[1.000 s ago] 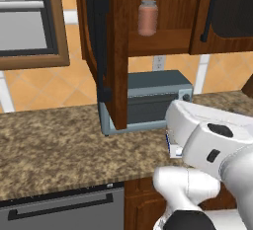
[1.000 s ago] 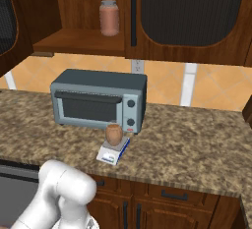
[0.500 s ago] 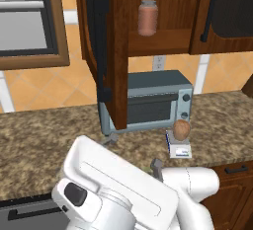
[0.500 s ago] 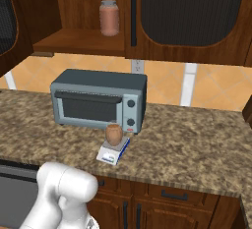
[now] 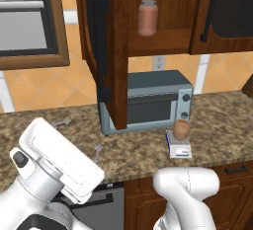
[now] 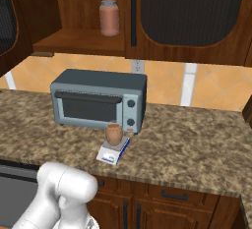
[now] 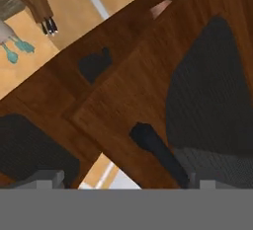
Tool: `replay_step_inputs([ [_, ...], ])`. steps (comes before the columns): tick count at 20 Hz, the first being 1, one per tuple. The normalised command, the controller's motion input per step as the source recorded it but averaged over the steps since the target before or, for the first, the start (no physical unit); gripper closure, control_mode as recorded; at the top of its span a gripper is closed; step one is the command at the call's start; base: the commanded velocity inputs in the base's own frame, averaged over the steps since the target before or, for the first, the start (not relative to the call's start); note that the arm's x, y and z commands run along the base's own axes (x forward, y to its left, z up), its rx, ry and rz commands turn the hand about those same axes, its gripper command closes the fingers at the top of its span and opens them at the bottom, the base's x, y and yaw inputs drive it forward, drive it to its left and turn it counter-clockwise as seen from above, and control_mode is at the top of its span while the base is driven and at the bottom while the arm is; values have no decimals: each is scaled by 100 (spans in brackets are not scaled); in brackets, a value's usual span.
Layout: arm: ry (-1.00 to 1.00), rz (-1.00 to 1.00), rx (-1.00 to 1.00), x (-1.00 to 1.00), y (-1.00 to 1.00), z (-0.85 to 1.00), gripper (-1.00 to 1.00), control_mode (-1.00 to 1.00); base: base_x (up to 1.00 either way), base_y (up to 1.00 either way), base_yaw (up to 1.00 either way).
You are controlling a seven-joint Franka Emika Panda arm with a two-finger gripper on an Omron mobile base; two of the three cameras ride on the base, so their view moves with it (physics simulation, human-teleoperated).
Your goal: Pick the honey bottle and place it on the digital scale for weighing, and close the cabinet.
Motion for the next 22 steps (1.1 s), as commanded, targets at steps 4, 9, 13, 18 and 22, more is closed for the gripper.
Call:
replay_step_inputs([
  [4,-11,-21,-2,96,29,0,-100,-100,0,0,0],
  [9,-11,-13,0,73,-14,3,-100,-100,0,0,0],
  [13,-11,-1,0,24,-43,28,-100,-100,0,0,0],
  [18,-8,0,0,-4,-28,60,-100,-100,0,0,0],
  [22,-3,0,1,-2,-10,52,-100,-100,0,0,0],
])
